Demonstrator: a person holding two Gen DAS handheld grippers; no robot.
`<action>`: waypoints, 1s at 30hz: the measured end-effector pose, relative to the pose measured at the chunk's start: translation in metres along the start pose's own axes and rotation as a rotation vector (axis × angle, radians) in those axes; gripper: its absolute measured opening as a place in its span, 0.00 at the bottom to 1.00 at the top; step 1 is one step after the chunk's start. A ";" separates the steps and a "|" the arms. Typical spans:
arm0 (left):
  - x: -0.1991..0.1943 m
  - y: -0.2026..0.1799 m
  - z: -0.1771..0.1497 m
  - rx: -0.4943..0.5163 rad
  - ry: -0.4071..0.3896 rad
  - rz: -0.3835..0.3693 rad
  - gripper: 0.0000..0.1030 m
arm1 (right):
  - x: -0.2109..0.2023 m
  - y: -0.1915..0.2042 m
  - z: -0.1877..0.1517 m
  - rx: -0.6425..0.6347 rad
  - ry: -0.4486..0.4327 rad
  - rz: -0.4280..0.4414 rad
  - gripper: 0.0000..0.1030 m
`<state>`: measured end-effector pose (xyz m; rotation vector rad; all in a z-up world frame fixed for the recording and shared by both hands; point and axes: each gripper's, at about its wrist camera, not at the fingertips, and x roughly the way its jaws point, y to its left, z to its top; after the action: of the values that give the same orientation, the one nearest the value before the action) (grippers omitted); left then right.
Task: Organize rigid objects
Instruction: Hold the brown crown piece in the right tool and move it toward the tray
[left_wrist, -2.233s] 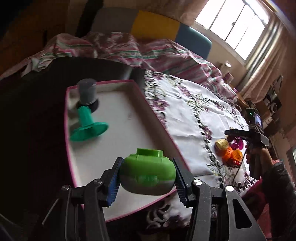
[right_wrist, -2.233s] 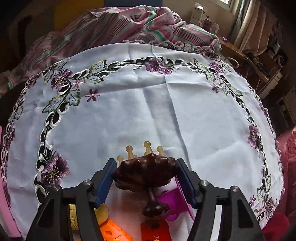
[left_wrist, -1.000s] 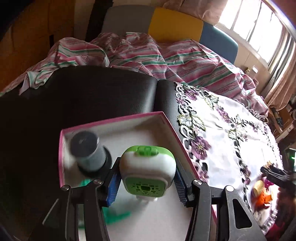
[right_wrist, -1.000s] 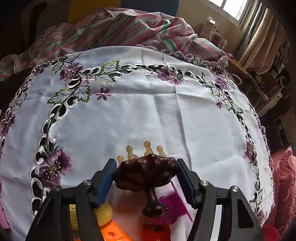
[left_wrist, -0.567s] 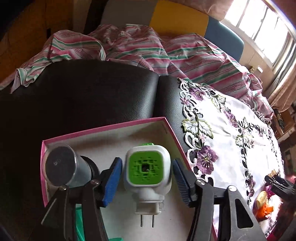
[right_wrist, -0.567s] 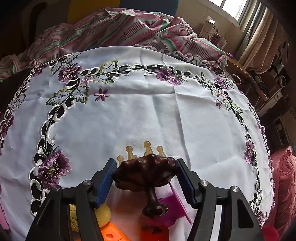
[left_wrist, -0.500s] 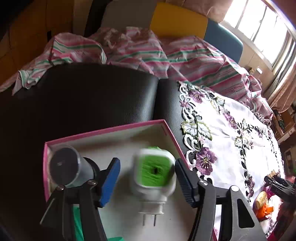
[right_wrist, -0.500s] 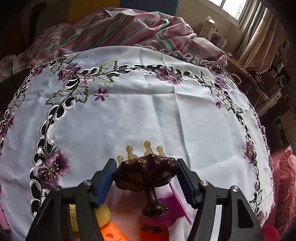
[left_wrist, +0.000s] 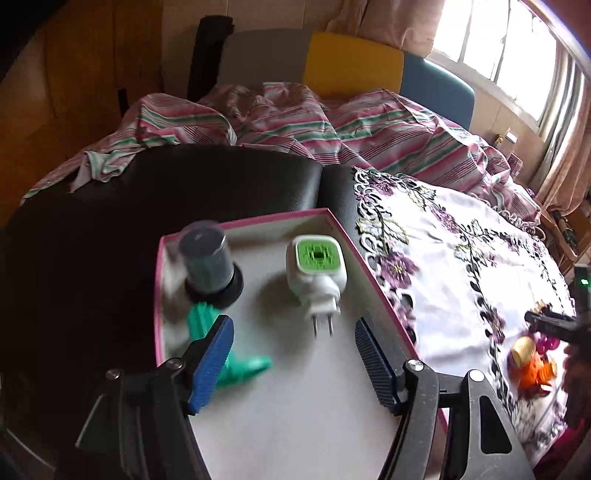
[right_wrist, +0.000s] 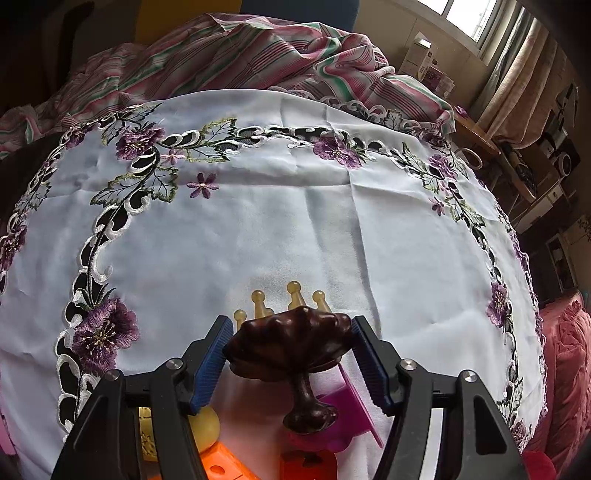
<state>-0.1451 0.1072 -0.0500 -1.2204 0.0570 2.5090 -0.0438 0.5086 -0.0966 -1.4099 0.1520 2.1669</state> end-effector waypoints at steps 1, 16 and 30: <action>-0.005 -0.001 -0.005 -0.003 -0.003 0.004 0.67 | 0.000 0.000 0.000 -0.001 0.000 -0.001 0.64; -0.049 -0.005 -0.046 -0.009 -0.049 0.034 0.79 | -0.001 0.000 -0.001 -0.002 -0.003 -0.010 0.64; -0.054 0.007 -0.062 -0.039 -0.032 0.070 0.79 | -0.004 0.000 0.000 0.004 -0.018 -0.016 0.64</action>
<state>-0.0701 0.0733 -0.0479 -1.2132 0.0430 2.6006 -0.0425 0.5071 -0.0925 -1.3847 0.1379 2.1647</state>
